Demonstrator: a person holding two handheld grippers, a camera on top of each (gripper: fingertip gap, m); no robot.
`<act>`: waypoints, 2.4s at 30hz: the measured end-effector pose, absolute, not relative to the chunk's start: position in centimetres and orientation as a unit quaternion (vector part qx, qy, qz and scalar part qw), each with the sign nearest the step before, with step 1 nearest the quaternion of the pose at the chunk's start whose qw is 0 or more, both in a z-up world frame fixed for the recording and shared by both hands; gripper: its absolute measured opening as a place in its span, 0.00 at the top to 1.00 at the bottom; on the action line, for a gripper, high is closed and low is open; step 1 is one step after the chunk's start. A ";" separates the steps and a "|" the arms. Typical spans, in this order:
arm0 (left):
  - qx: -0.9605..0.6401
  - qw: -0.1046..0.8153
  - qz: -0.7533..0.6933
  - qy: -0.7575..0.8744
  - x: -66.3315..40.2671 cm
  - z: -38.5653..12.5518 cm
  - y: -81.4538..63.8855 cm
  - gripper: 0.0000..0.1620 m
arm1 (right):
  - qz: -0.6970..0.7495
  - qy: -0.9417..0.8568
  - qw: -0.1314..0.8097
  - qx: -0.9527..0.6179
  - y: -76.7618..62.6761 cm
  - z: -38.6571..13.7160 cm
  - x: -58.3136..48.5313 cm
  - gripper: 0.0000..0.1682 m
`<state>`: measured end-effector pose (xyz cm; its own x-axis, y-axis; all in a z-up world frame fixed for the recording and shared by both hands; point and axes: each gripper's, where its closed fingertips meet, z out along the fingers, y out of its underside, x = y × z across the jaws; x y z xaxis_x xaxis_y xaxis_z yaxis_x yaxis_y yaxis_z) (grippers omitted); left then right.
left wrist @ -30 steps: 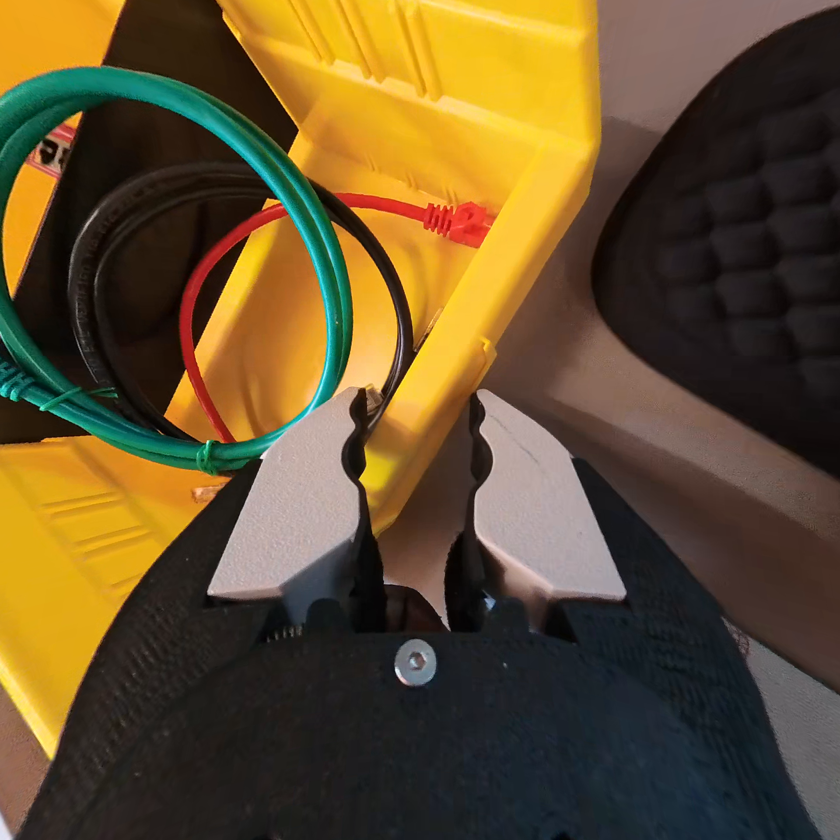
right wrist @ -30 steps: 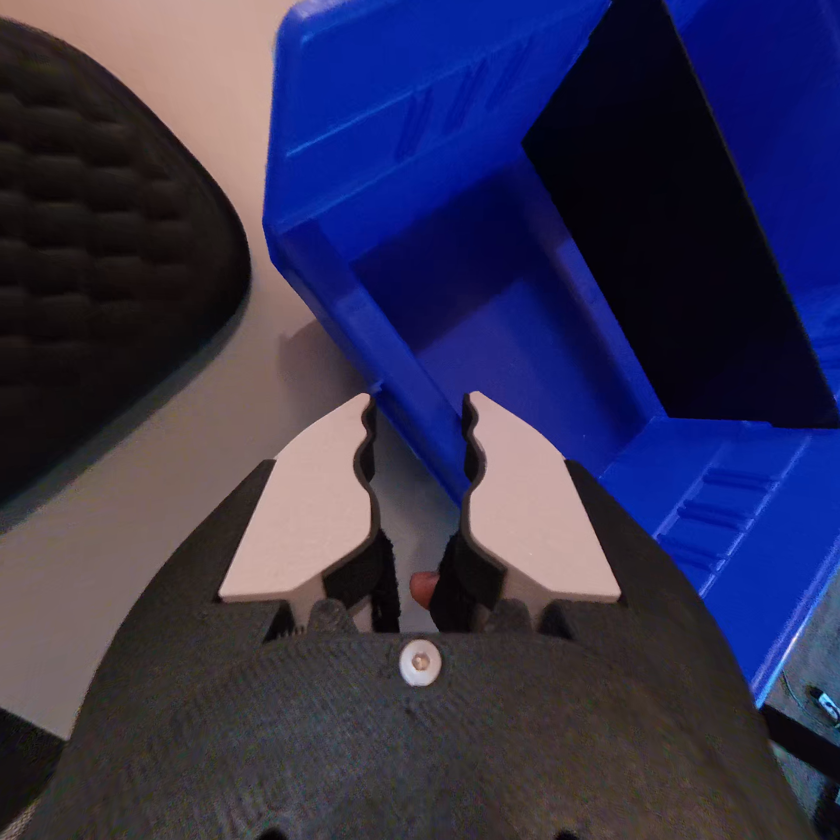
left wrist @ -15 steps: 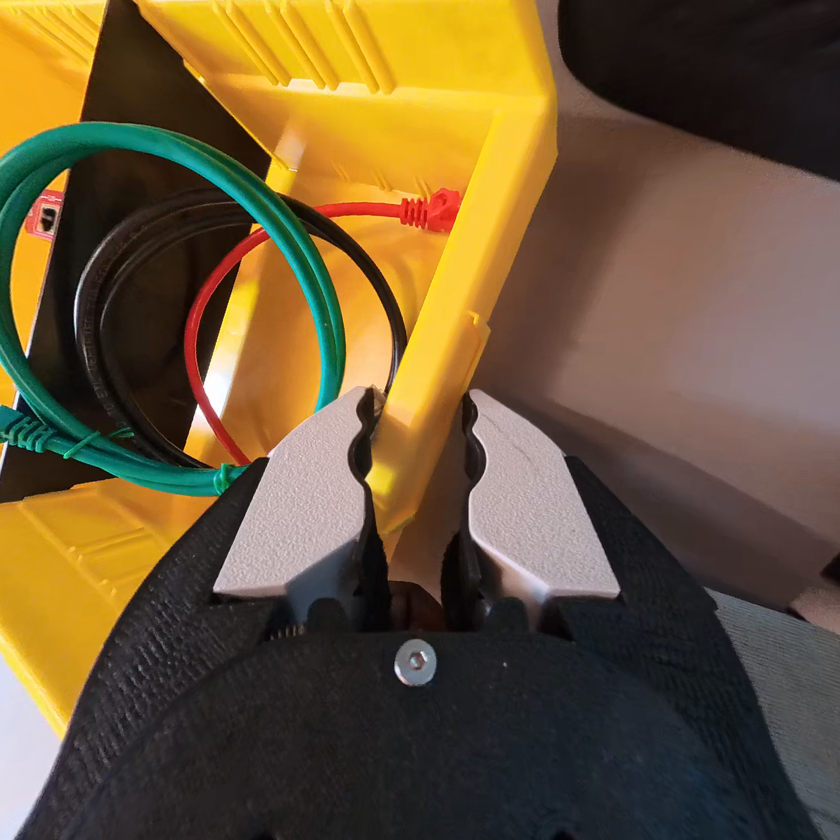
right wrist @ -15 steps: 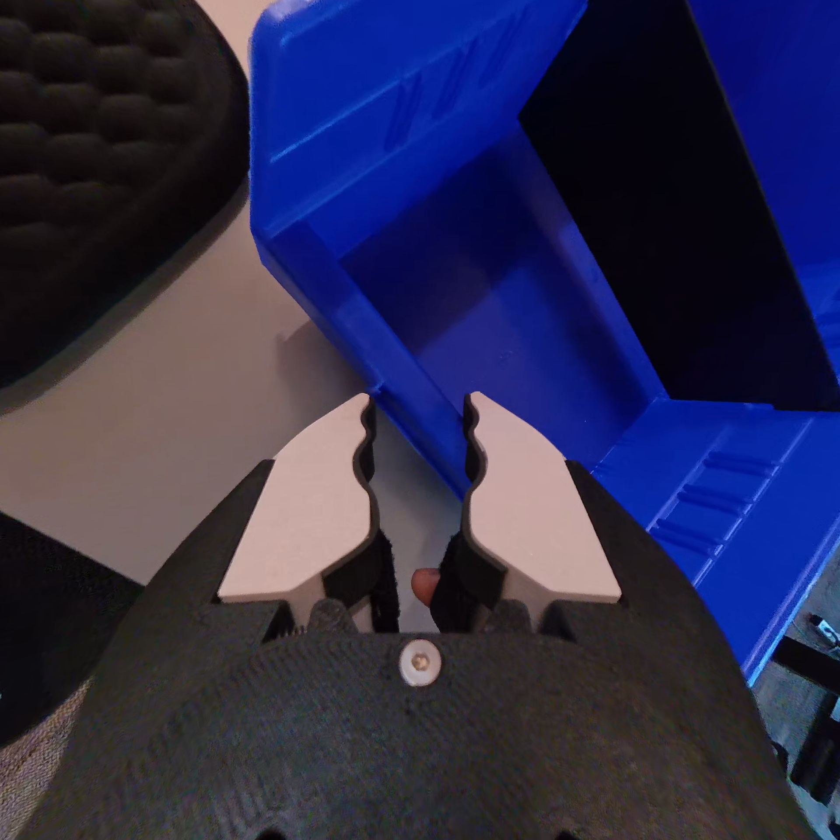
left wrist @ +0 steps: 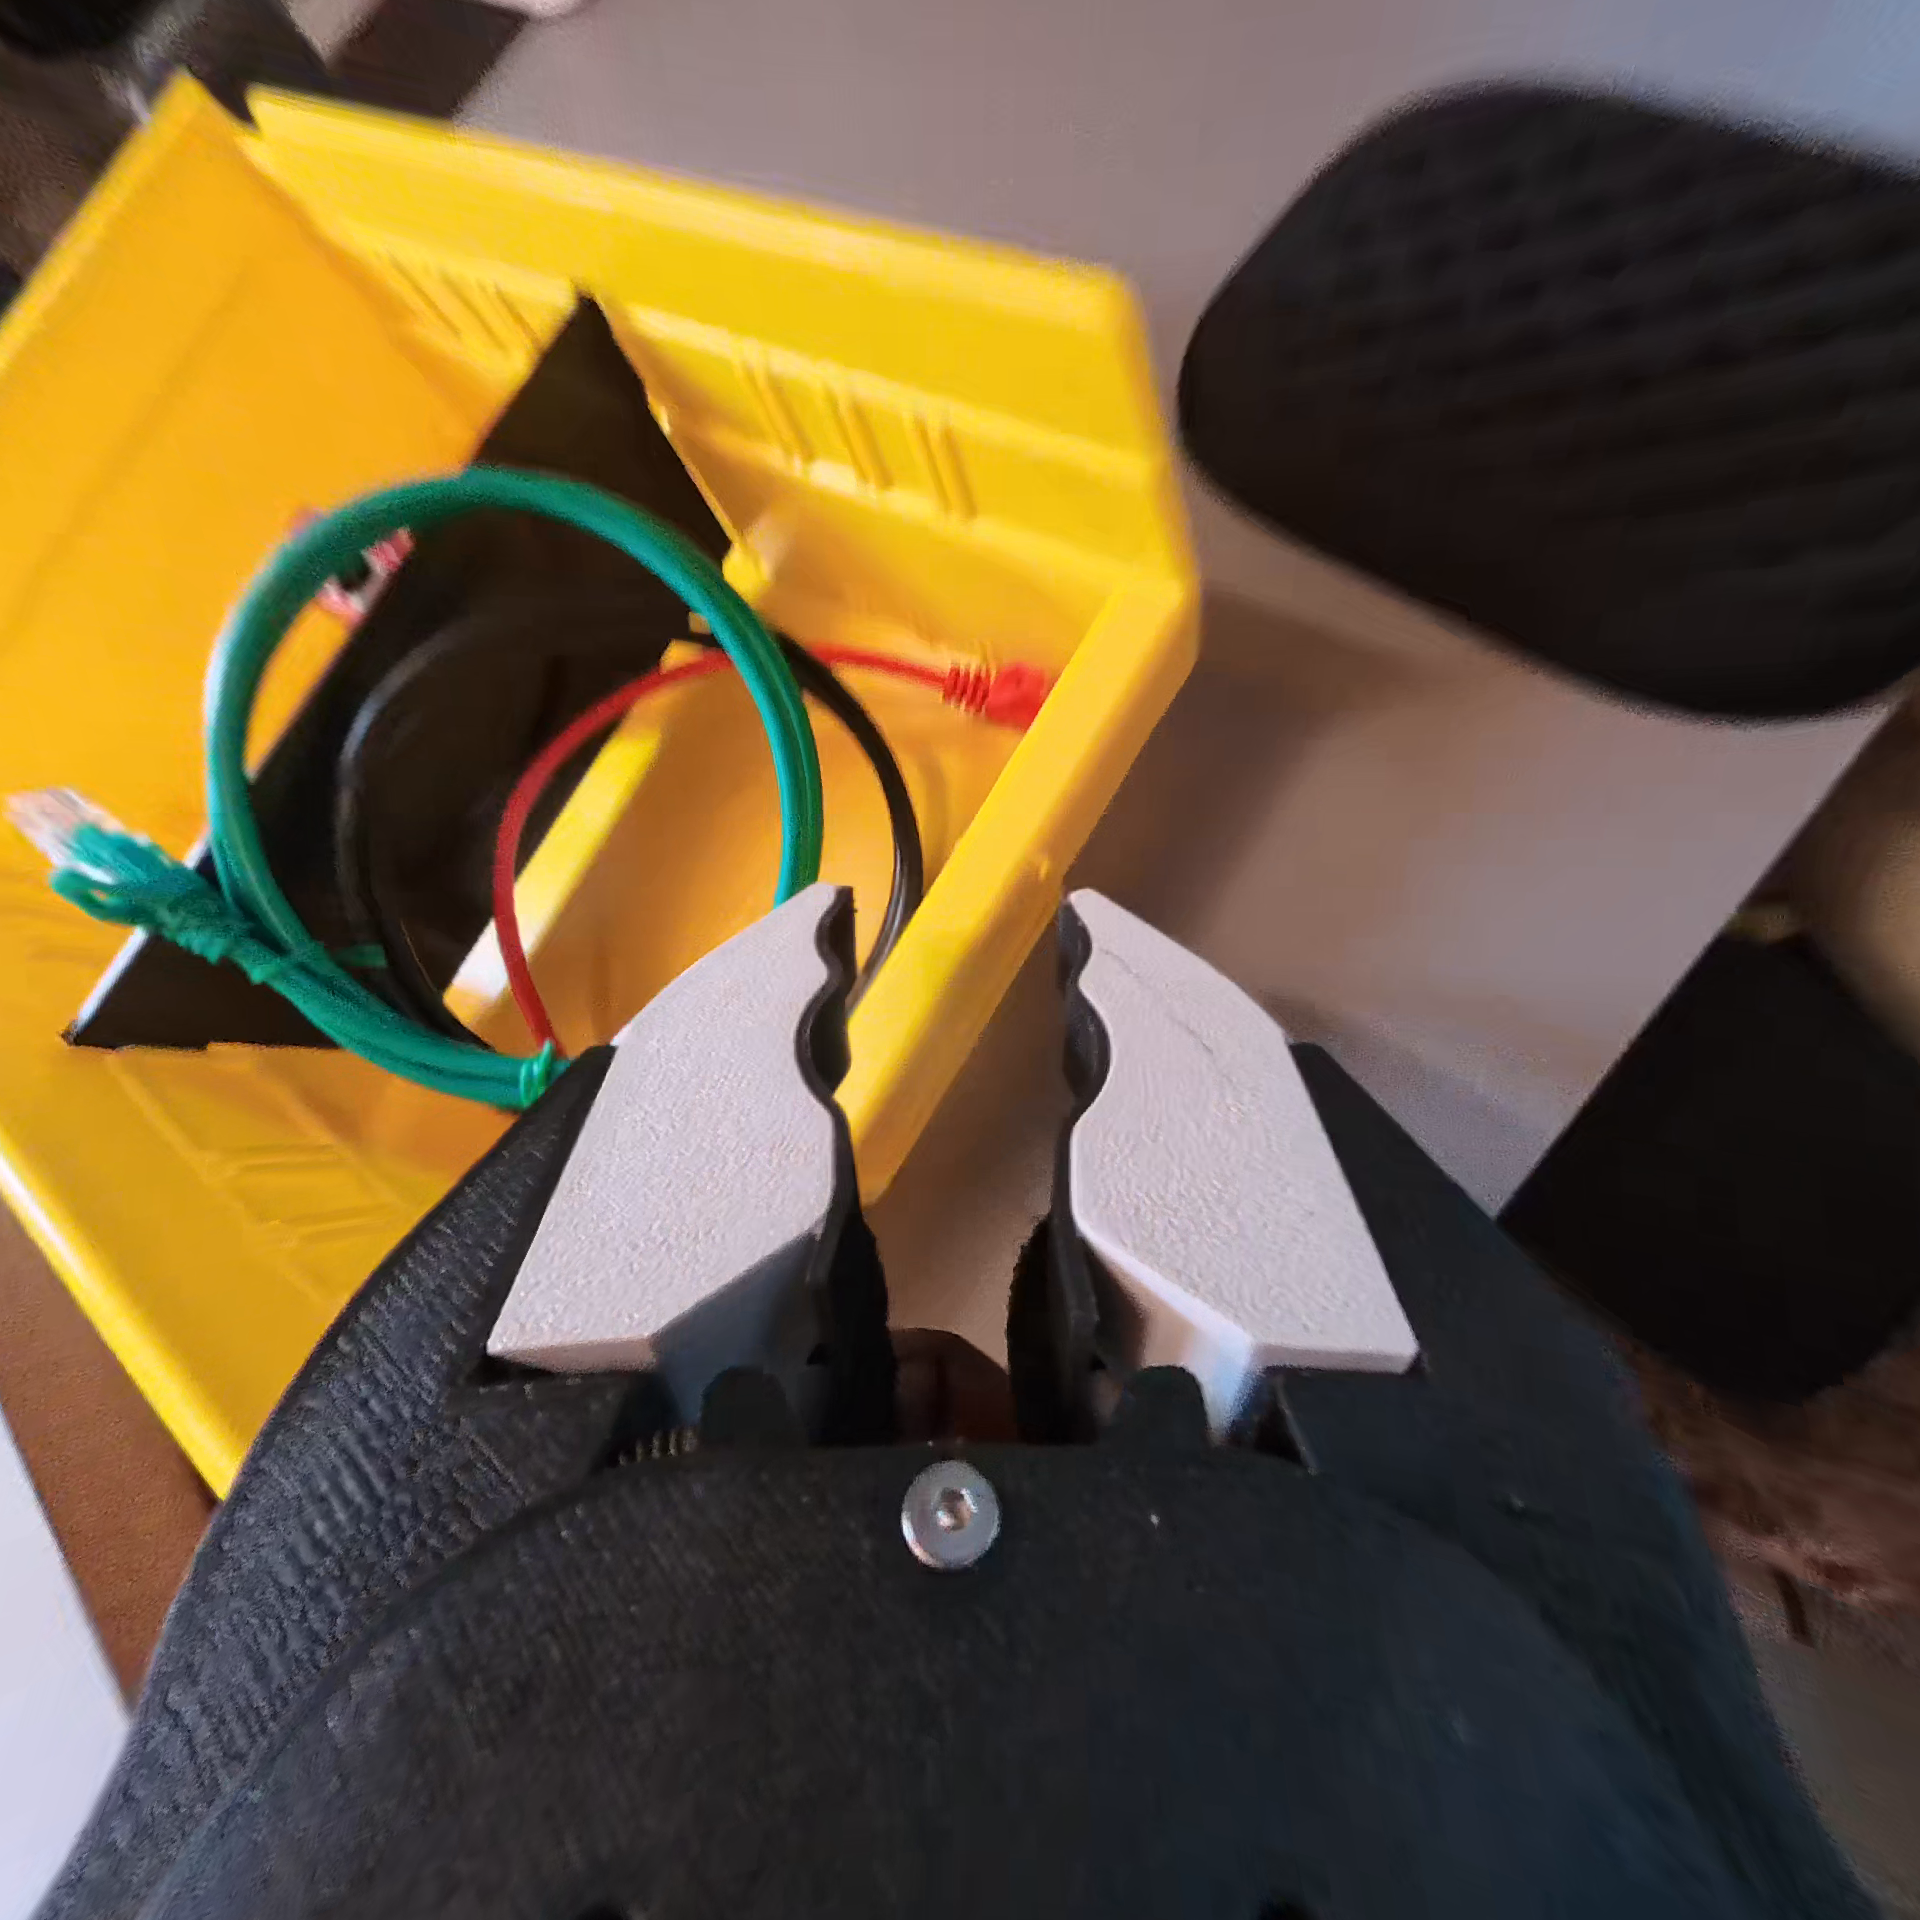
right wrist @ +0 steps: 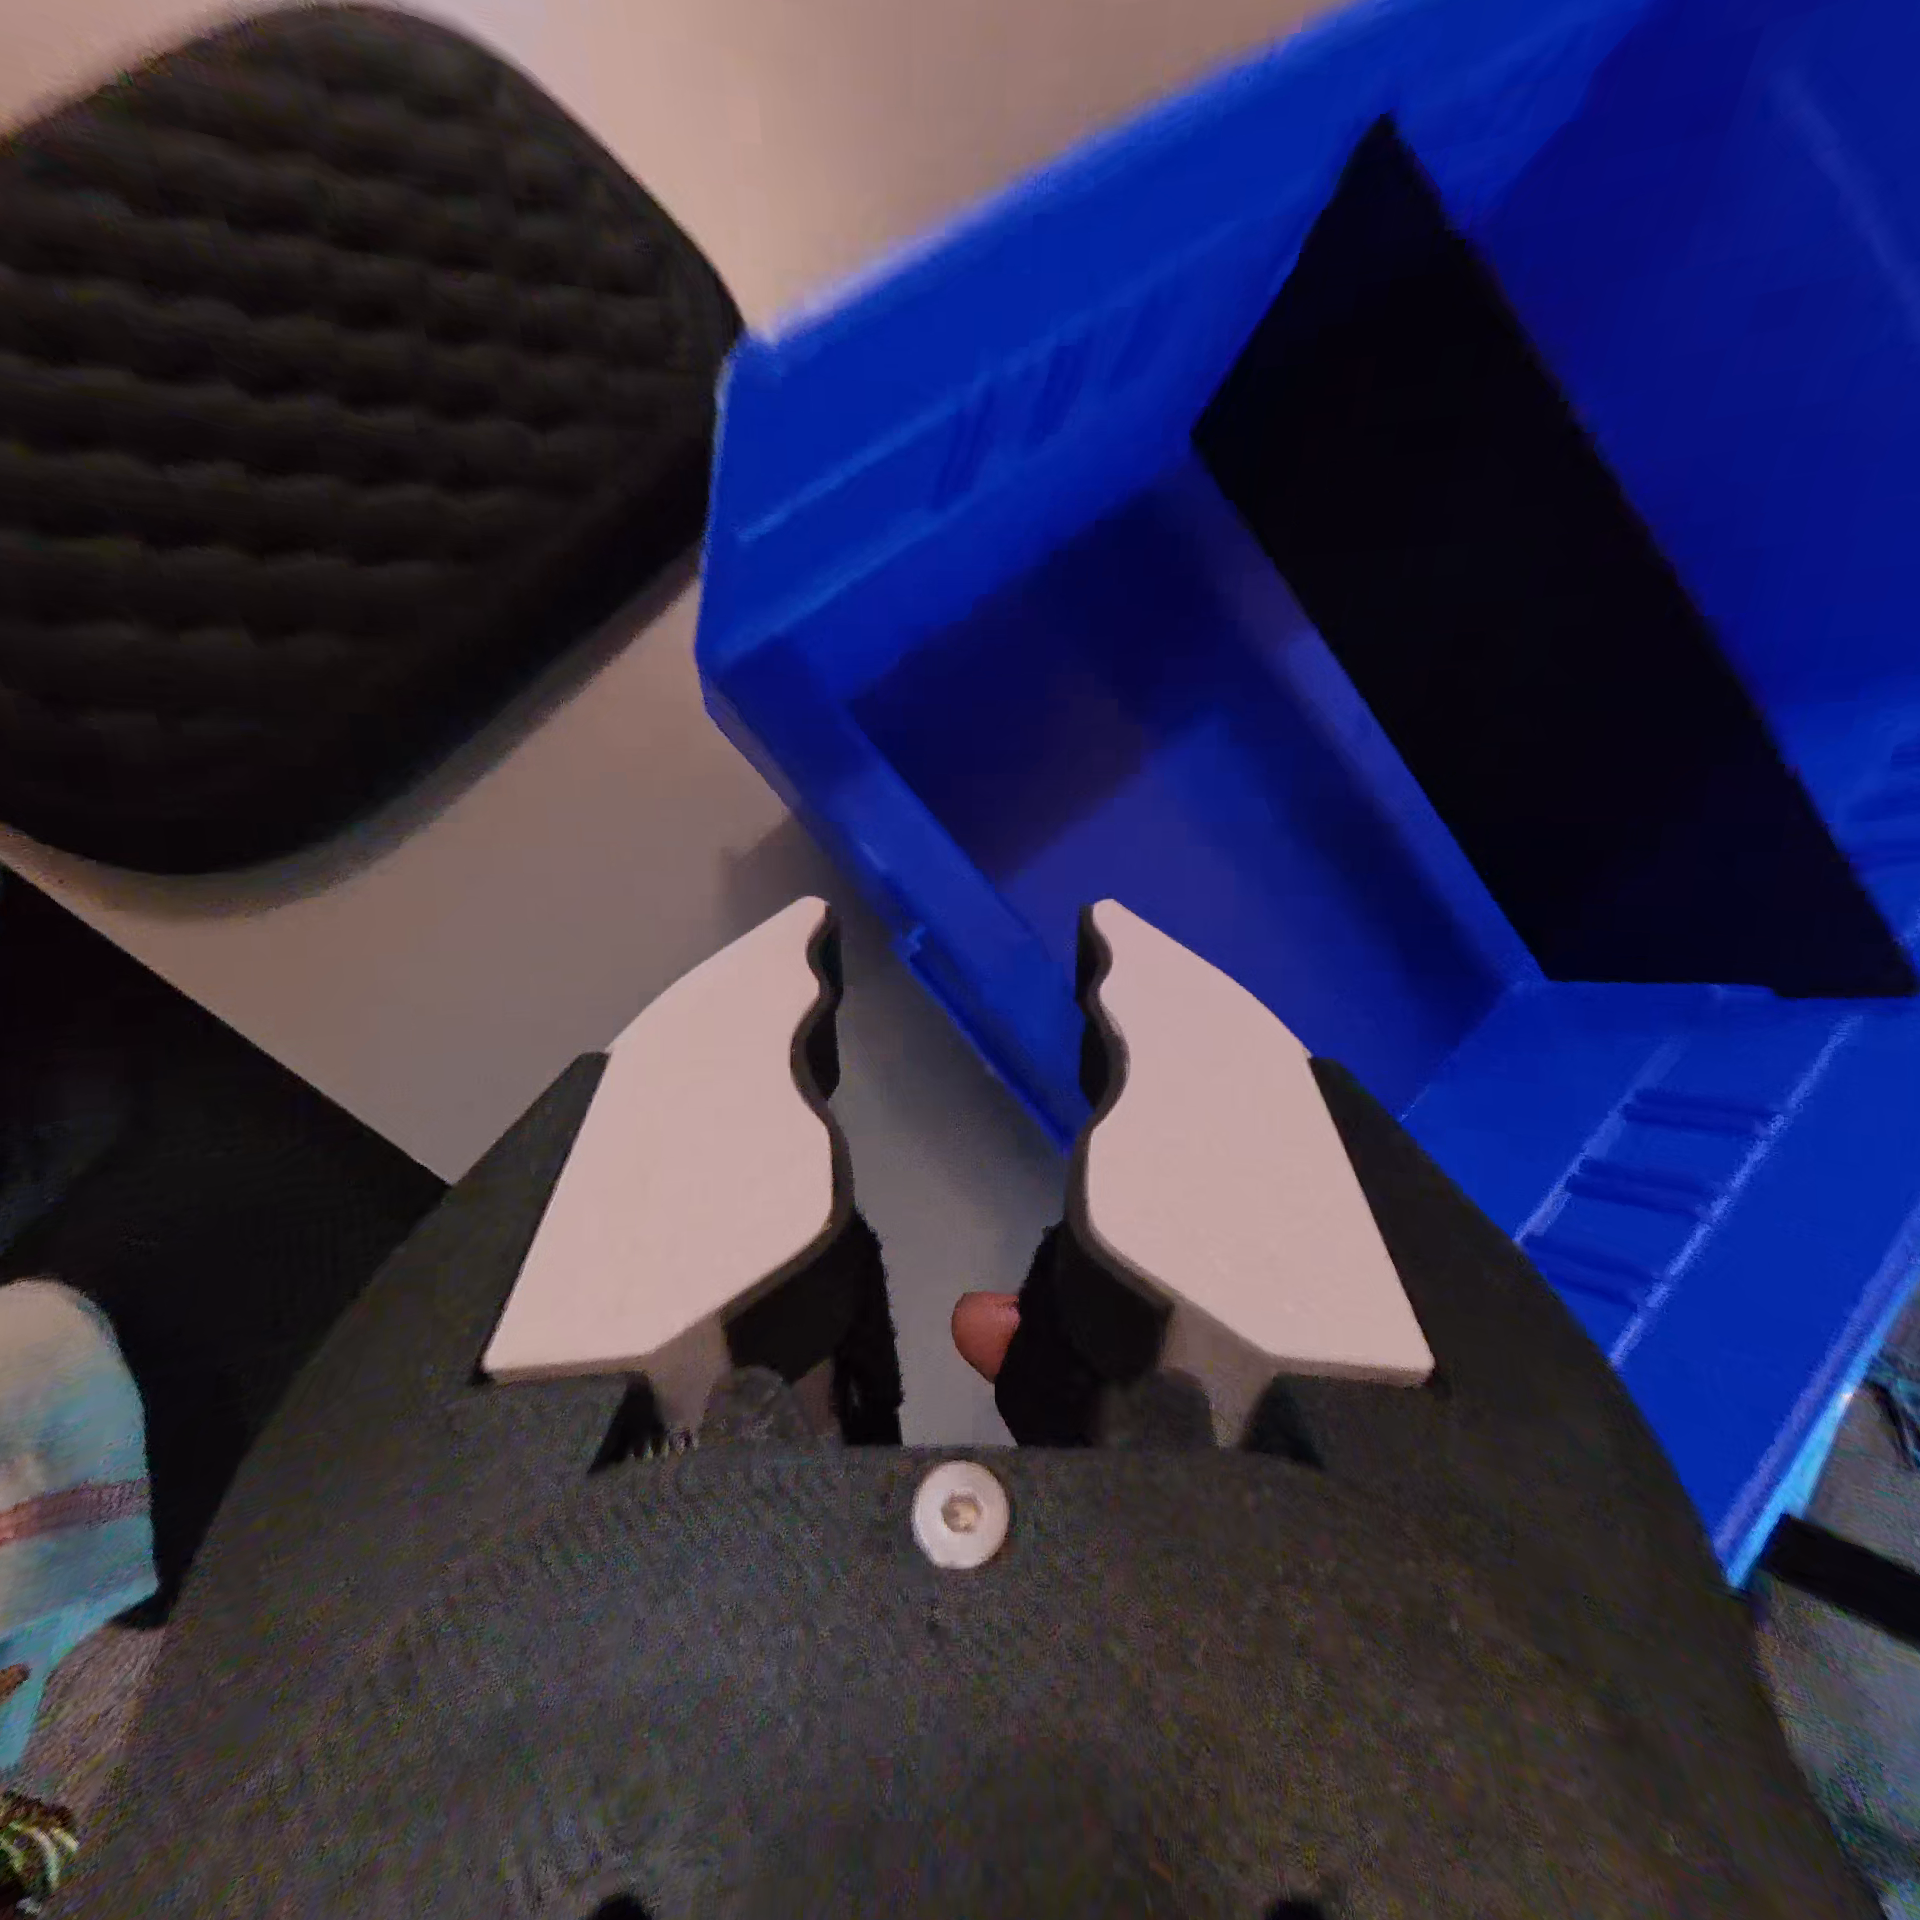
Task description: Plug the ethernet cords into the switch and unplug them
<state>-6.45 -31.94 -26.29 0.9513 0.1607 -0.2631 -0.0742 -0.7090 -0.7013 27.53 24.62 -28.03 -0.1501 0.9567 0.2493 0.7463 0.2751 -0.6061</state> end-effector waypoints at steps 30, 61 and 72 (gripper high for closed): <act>-0.906 0.200 0.083 -0.365 -25.7 -26.8 -24.9 0.65 | 0.193 -0.749 0.403 -0.489 19.7 -21.4 25.1 0.73; -0.928 0.329 0.172 0.003 -11.3 -13.4 -15.1 0.84 | 0.238 -0.773 0.384 -0.445 16.9 -22.6 22.5 0.74; -0.938 0.254 0.052 0.230 3.5 -21.8 -4.4 0.84 | 0.262 -0.785 0.366 -0.425 15.4 -23.3 21.7 0.72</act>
